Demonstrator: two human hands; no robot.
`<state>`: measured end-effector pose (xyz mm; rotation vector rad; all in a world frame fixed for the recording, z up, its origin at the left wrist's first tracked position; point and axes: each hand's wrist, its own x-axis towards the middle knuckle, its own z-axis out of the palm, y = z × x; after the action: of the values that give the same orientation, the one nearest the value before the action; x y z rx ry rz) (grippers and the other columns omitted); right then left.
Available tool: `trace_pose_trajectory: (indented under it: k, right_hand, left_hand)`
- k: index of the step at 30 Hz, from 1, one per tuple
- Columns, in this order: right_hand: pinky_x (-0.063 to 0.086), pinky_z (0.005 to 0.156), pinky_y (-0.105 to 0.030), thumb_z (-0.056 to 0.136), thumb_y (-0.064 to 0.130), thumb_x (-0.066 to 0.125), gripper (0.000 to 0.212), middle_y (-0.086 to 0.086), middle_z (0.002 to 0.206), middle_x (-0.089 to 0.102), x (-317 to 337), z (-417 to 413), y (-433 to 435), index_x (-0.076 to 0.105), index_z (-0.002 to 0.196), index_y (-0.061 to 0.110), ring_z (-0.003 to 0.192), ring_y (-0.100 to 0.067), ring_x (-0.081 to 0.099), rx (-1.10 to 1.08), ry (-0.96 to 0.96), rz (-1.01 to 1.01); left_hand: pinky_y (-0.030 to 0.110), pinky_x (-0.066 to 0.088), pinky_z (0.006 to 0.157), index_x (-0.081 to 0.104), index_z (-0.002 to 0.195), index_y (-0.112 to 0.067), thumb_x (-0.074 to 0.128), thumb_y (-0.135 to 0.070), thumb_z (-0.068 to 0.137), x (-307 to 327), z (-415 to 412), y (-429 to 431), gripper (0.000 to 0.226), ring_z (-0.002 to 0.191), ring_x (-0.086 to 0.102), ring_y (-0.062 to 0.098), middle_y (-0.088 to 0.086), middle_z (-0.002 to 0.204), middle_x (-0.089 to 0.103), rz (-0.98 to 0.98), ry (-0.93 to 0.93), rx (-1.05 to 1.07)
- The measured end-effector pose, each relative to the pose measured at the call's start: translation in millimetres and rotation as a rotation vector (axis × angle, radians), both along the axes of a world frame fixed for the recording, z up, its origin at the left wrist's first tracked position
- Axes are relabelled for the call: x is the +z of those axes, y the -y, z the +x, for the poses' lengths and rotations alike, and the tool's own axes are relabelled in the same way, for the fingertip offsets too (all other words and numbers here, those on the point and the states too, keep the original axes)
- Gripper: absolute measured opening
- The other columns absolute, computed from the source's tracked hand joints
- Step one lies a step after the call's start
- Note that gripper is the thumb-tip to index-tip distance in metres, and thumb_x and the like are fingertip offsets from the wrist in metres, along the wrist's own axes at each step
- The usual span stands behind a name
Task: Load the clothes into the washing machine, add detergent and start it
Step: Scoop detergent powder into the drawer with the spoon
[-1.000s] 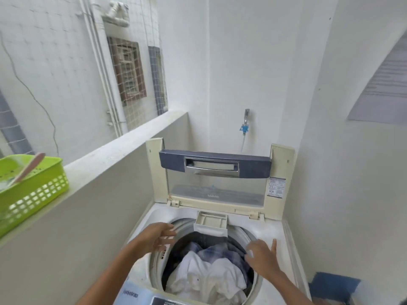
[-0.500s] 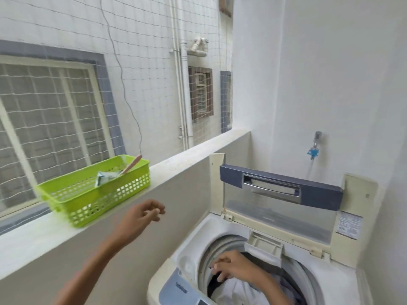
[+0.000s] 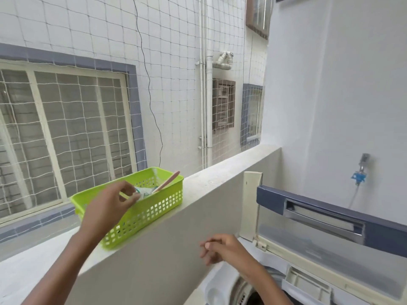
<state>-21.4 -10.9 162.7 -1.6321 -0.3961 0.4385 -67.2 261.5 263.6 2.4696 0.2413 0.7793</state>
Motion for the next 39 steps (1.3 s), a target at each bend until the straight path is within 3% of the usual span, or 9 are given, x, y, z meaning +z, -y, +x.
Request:
trace_pose_trajectory:
  k: [4,8,13,19,22,25,28,31,39]
  right_hand:
    - [0.051,0.06,-0.025,0.089,0.002,0.052,0.019,0.001,0.067,0.068,49,29,-52,0.062,0.096,0.016,0.049,-0.011,0.061,-0.093,0.081,0.197]
    - [0.046,0.05,-0.024,0.086,0.001,0.055,0.022,-0.003,0.065,0.061,86,55,-99,0.056,0.104,0.014,0.041,-0.011,0.055,-0.058,-0.001,0.325]
    - [0.037,0.041,-0.017,0.086,0.014,0.063,0.011,-0.002,0.063,0.056,95,64,-132,0.062,0.094,0.007,0.036,-0.009,0.045,0.007,0.095,0.259]
    - [0.045,0.047,-0.021,0.085,0.011,0.065,0.01,-0.007,0.061,0.054,118,63,-142,0.066,0.081,0.003,0.049,-0.012,0.048,-0.123,0.487,0.328]
    - [0.046,0.051,-0.023,0.087,0.009,0.062,0.015,-0.021,0.068,0.058,120,57,-149,0.061,0.072,0.013,0.056,-0.014,0.049,0.061,0.615,0.213]
    - [0.041,0.053,-0.031,0.088,0.014,0.059,0.019,-0.018,0.063,0.055,115,56,-159,0.056,0.072,0.004,0.059,-0.02,0.043,0.089,0.669,0.034]
    - [0.036,0.047,-0.02,0.089,0.012,0.056,0.016,-0.004,0.056,0.046,114,64,-163,0.055,0.074,0.008,0.048,-0.011,0.04,-0.037,0.534,-0.009]
    - [0.029,0.034,-0.015,0.088,0.005,0.053,0.02,-0.004,0.049,0.046,118,73,-163,0.055,0.07,0.01,0.032,-0.003,0.037,-0.092,0.323,0.083]
    - [0.022,0.032,-0.013,0.084,0.003,0.052,0.022,-0.002,0.037,0.049,120,77,-161,0.059,0.063,0.003,0.024,-0.01,0.035,-0.066,0.109,0.192]
  left_hand:
    - [0.032,0.05,0.067,0.052,0.071,-0.037,0.067,-0.041,0.08,-9,12,-11,0.018,0.073,0.061,0.006,-0.016,0.084,0.059,0.024,-0.02,0.004]
    - [0.033,0.052,0.069,0.05,0.068,-0.038,0.063,-0.038,0.083,-16,14,-13,0.02,0.074,0.059,-0.003,-0.021,0.082,0.055,0.017,0.044,-0.015]
    - [0.035,0.054,0.072,0.049,0.083,-0.04,0.06,-0.042,0.083,-22,15,-20,0.011,0.086,0.06,-0.002,-0.024,0.096,0.052,0.013,0.073,-0.094]
    - [0.036,0.055,0.071,0.046,0.086,-0.041,0.059,-0.041,0.085,-24,12,-24,0.013,0.086,0.061,0.006,-0.024,0.102,0.055,0.033,0.078,-0.131]
    - [0.035,0.055,0.07,0.044,0.087,-0.043,0.058,-0.041,0.085,-26,13,-26,0.014,0.085,0.061,0.004,-0.027,0.102,0.055,0.04,0.072,-0.128]
    - [0.036,0.055,0.07,0.046,0.086,-0.041,0.058,-0.042,0.085,-26,12,-26,0.012,0.084,0.062,0.004,-0.029,0.106,0.051,0.04,0.058,-0.124]
    - [0.037,0.055,0.071,0.048,0.087,-0.039,0.057,-0.044,0.084,-26,12,-26,0.01,0.086,0.062,0.004,-0.028,0.099,0.055,0.022,0.046,-0.105]
    - [0.036,0.055,0.074,0.051,0.087,-0.037,0.057,-0.045,0.085,-25,10,-23,0.009,0.088,0.063,0.006,-0.026,0.089,0.062,0.03,0.031,-0.067]
    - [0.038,0.052,0.071,0.049,0.089,-0.035,0.049,-0.049,0.088,-23,7,-20,0.015,0.085,0.064,0.014,-0.011,0.082,0.067,0.051,-0.06,-0.012]
